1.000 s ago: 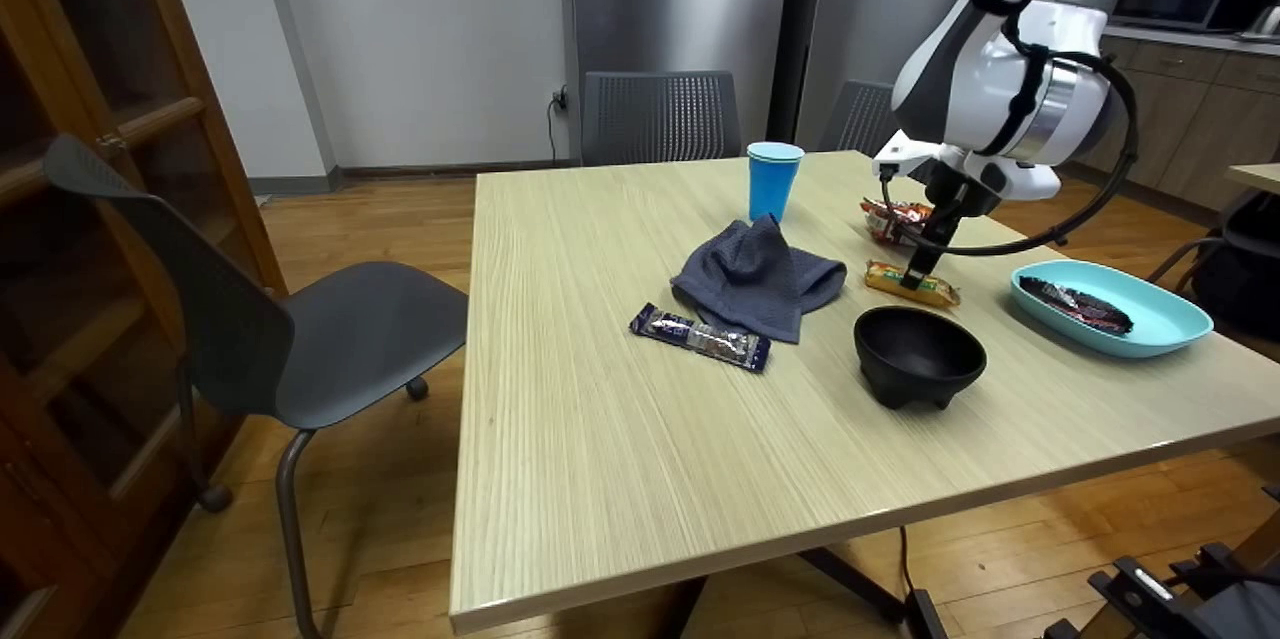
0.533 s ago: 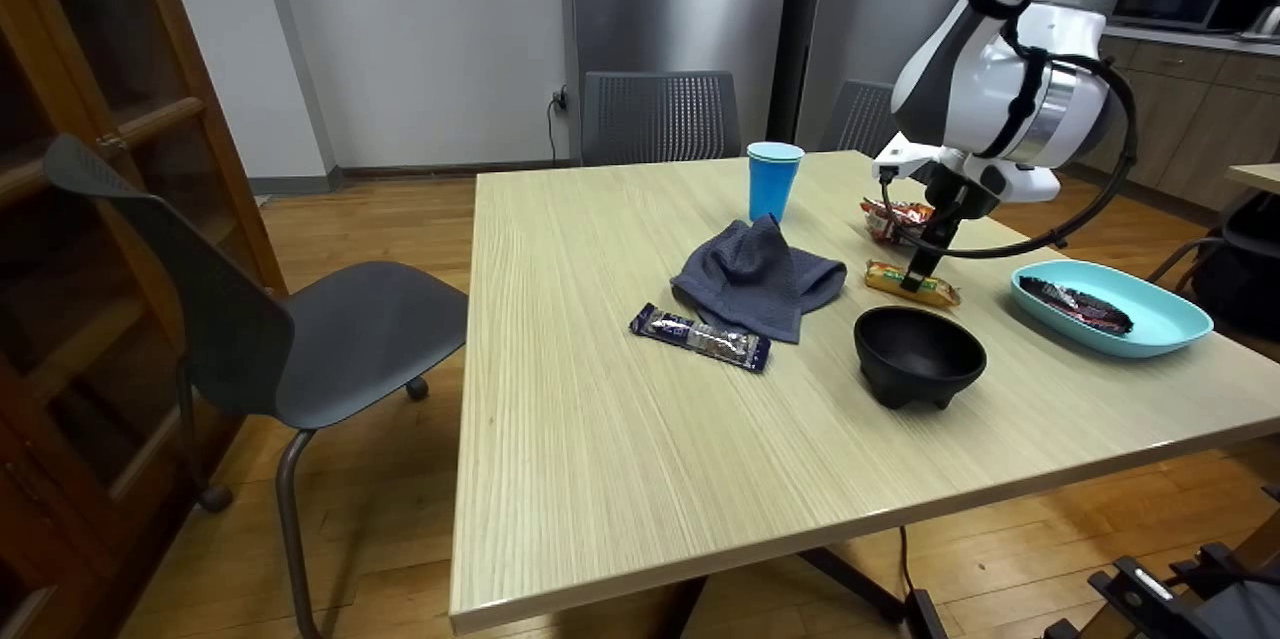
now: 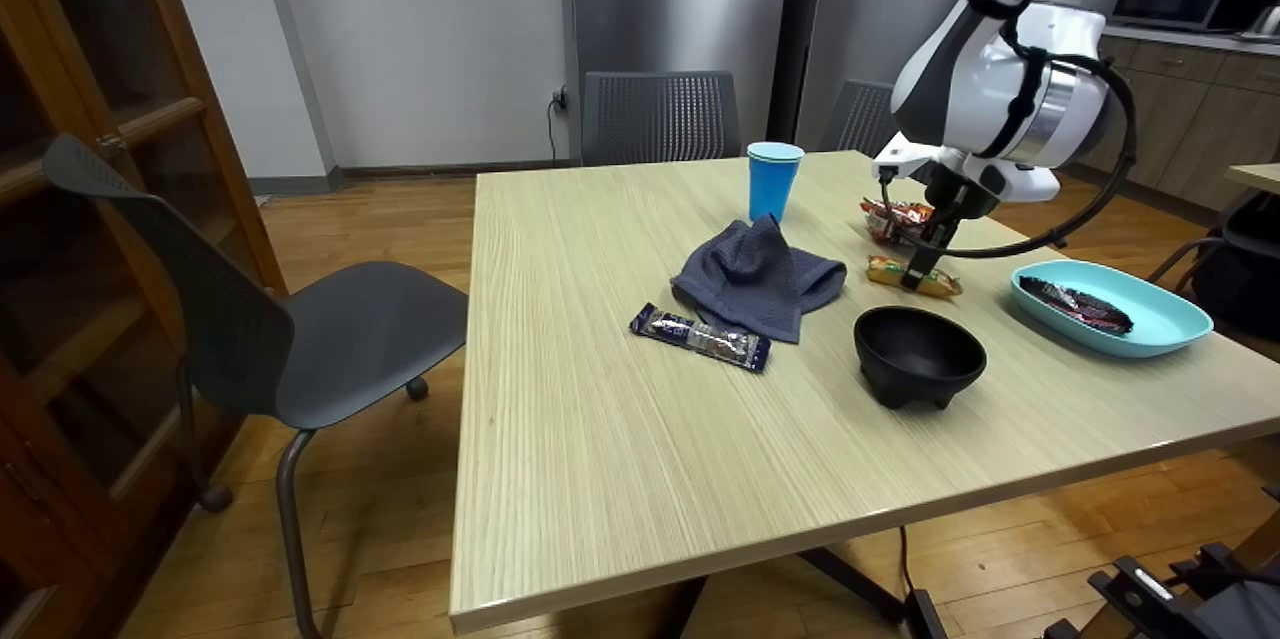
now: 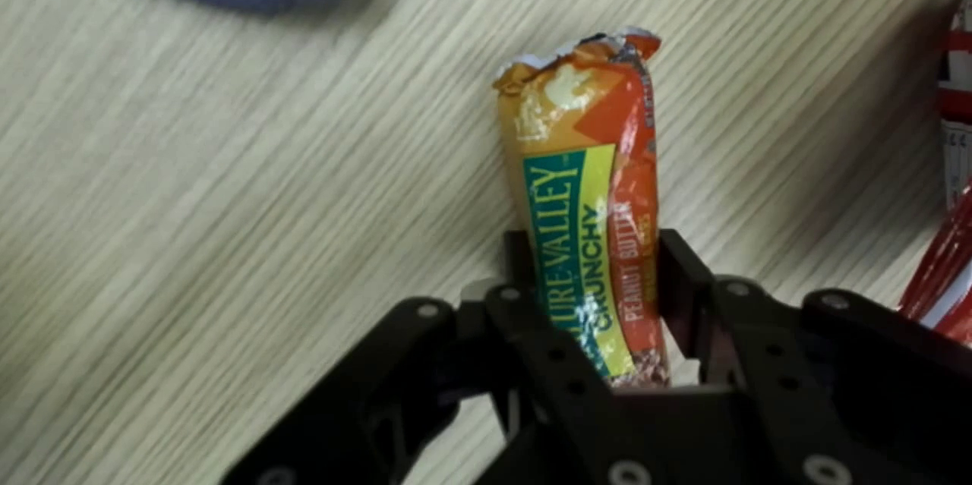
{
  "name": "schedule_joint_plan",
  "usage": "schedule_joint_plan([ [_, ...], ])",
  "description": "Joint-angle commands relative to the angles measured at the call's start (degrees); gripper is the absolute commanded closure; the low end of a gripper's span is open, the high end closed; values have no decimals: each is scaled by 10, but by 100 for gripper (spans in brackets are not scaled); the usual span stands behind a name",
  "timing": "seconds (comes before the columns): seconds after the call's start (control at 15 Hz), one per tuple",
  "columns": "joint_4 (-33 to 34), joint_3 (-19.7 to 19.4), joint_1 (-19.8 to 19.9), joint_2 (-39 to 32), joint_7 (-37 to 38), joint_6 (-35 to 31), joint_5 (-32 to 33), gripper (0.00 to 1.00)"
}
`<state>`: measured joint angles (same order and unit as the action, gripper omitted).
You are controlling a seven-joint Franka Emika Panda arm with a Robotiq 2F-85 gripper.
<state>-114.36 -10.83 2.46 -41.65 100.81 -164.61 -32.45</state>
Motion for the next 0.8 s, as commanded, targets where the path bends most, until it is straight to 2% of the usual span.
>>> schedule_joint_plan([
  [0.0, 9, 1, 6, 2, 18, 10, 15, 84],
  [0.53, -30, -35, 16, 72, 13, 62, 56, 84],
  [0.73, -29, -44, 33, 91, 10, 91, 65, 84],
])
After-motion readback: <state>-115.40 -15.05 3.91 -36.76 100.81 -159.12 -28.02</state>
